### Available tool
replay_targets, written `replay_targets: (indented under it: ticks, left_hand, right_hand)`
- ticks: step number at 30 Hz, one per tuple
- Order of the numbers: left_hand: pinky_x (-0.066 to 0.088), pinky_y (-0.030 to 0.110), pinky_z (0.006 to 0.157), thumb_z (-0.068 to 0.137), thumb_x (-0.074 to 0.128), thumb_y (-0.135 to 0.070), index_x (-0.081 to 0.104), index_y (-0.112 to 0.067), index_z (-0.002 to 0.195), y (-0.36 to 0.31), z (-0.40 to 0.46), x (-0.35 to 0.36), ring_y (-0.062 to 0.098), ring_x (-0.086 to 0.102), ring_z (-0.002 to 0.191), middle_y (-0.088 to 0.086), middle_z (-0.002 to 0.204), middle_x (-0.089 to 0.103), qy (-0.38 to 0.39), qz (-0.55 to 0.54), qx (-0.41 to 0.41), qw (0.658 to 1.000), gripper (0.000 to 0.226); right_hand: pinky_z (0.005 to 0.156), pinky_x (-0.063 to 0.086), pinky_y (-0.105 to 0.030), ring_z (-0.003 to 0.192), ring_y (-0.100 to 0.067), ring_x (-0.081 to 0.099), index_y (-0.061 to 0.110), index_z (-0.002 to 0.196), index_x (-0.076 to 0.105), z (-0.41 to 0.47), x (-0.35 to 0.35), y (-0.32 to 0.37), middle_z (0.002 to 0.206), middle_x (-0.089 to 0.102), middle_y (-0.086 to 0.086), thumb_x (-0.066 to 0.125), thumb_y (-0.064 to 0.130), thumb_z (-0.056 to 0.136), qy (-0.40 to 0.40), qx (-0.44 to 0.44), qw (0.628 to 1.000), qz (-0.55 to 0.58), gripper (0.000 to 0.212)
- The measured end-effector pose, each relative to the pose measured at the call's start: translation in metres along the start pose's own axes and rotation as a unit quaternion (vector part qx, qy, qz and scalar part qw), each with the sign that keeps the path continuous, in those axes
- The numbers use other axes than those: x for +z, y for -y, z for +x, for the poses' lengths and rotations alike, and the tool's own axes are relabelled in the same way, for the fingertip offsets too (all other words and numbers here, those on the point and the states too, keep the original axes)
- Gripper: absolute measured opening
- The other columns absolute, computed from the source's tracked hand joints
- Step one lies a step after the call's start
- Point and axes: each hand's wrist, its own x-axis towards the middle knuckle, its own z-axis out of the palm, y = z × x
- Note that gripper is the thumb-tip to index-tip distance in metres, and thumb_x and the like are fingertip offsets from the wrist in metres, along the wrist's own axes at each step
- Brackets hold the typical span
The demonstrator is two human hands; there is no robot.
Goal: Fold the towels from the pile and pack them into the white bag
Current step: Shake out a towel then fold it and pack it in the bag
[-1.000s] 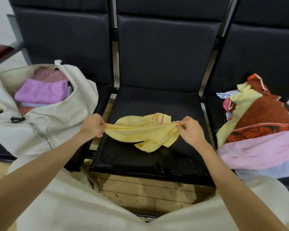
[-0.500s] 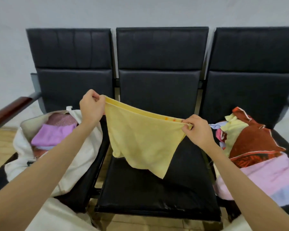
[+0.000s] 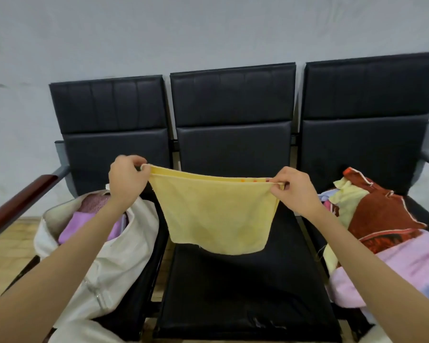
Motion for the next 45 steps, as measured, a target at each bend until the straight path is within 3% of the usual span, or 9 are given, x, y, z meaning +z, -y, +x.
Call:
replay_targets:
  ticks: [6,12,17,20,27,30,37,42,45]
  left_hand:
    - [0.060,0.037,0.070,0.088,0.057,-0.008,0.067,-0.007,0.073,0.004,-0.007,-0.004,0.016,0.066,0.046,0.002,0.048,0.064,0.044,-0.160,-0.180,0.970,0.018]
    - [0.059,0.043,0.056,0.093,0.037,-0.008,0.057,-0.002,0.077,-0.003,-0.018,0.004,0.031,0.065,0.050,0.018,0.060,0.064,0.002,-0.202,-0.133,0.970,0.027]
    - [0.059,0.044,0.066,0.096,0.037,-0.009,0.059,-0.006,0.083,0.003,-0.006,0.022,0.036,0.068,0.063,0.020,0.069,0.068,0.069,-0.174,-0.147,0.971,0.026]
    - [0.059,0.045,0.075,0.098,0.039,-0.008,0.058,-0.003,0.092,0.005,0.010,0.040,0.034,0.069,0.073,0.022,0.078,0.068,0.111,-0.181,-0.184,0.960,0.021]
    - [0.056,0.037,0.082,0.098,0.045,-0.002,0.058,-0.001,0.103,-0.018,0.051,0.076,0.028,0.069,0.083,0.024,0.100,0.066,0.147,-0.292,-0.229,0.917,0.014]
    - [0.055,0.031,0.081,0.095,0.046,0.003,0.059,-0.006,0.090,-0.027,0.053,0.085,0.026,0.067,0.090,0.021,0.108,0.063,0.134,-0.345,-0.219,0.903,0.016]
    - [0.054,0.030,0.089,0.097,0.044,0.004,0.059,-0.001,0.099,0.013,-0.013,0.100,0.022,0.066,0.096,0.014,0.103,0.063,0.159,-0.394,-0.251,0.870,0.017]
    - [0.054,0.028,0.080,0.096,0.043,0.006,0.056,-0.004,0.092,0.084,-0.098,0.129,0.026,0.065,0.095,0.019,0.108,0.061,0.195,-0.360,-0.343,0.845,0.017]
    - [0.057,0.028,0.070,0.094,0.043,0.010,0.055,-0.004,0.080,0.119,-0.150,0.136,0.021,0.068,0.071,0.021,0.096,0.061,0.217,-0.325,-0.399,0.830,0.023]
  right_hand:
    - [0.064,0.051,-0.028,0.072,-0.008,0.056,0.014,0.092,0.076,-0.009,0.002,-0.002,0.083,0.057,0.012,0.065,0.007,0.083,0.017,-0.001,0.999,0.031,0.017]
    - [0.058,0.048,-0.024,0.069,-0.013,0.057,0.013,0.090,0.075,-0.018,0.006,0.002,0.081,0.056,0.011,0.064,0.000,0.082,-0.024,-0.020,0.997,0.077,0.019]
    - [0.059,0.049,-0.032,0.066,-0.013,0.055,0.022,0.096,0.051,-0.005,0.013,-0.013,0.081,0.056,0.007,0.059,0.003,0.082,0.018,0.044,0.996,0.080,0.026]
    - [0.061,0.040,-0.021,0.074,-0.008,0.054,0.020,0.103,0.059,0.016,0.019,-0.023,0.091,0.058,0.005,0.056,0.008,0.087,0.064,0.062,0.996,-0.019,0.020]
    - [0.076,0.039,-0.032,0.092,-0.023,0.054,0.015,0.101,0.070,0.064,0.009,-0.038,0.098,0.065,-0.004,0.048,0.012,0.093,-0.021,0.033,0.976,-0.216,0.024]
    - [0.064,0.044,-0.033,0.083,-0.023,0.059,0.010,0.101,0.065,0.064,0.007,-0.037,0.102,0.059,-0.004,0.044,0.012,0.095,-0.074,0.069,0.983,-0.154,0.023]
    - [0.074,0.047,-0.031,0.084,-0.020,0.059,0.002,0.100,0.065,0.003,0.034,-0.061,0.103,0.060,-0.009,0.048,0.001,0.090,-0.107,0.071,0.991,-0.034,0.020]
    - [0.075,0.036,-0.013,0.086,-0.024,0.062,0.000,0.094,0.068,-0.082,0.087,-0.074,0.095,0.063,-0.013,0.054,-0.007,0.083,-0.066,0.122,0.990,0.006,0.019]
    - [0.075,0.035,-0.012,0.090,-0.028,0.063,-0.001,0.095,0.070,-0.134,0.115,-0.078,0.098,0.066,-0.016,0.053,-0.007,0.085,0.011,0.174,0.985,0.017,0.020]
